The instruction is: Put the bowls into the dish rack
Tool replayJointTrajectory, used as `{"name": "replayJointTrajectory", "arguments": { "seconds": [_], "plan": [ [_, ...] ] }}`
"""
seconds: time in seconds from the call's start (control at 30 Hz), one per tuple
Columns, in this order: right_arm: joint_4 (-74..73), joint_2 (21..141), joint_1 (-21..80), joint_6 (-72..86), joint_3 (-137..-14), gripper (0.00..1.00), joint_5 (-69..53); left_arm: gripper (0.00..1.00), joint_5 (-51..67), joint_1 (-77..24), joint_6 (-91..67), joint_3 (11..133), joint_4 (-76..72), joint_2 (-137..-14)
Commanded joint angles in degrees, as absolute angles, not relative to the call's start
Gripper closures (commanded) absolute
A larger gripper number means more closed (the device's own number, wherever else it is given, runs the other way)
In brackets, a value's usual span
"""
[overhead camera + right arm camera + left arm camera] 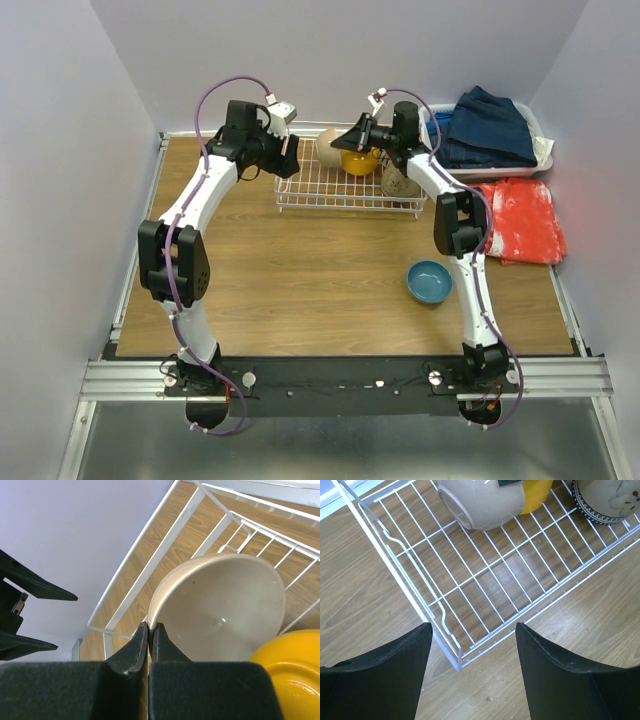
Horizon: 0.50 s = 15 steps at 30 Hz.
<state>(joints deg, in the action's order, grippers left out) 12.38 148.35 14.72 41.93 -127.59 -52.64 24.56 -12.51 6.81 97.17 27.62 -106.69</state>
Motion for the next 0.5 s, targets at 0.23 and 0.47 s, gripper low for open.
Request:
{"name": "replayJointTrajectory", "arguments": {
  "seconds": [0.23,0.47],
  "plan": [
    [6.25,141.69,9.41,35.60,-124.20,0.88,-49.49,0.23,23.21,-13.62,6.94,97.72,24.96,-108.35],
    [2.38,137.20,7.47,32.61,-121.12,0.67,-47.90,0.23,22.15,-13.97,5.63,108.18,24.35,-117.15]
  ]
}}
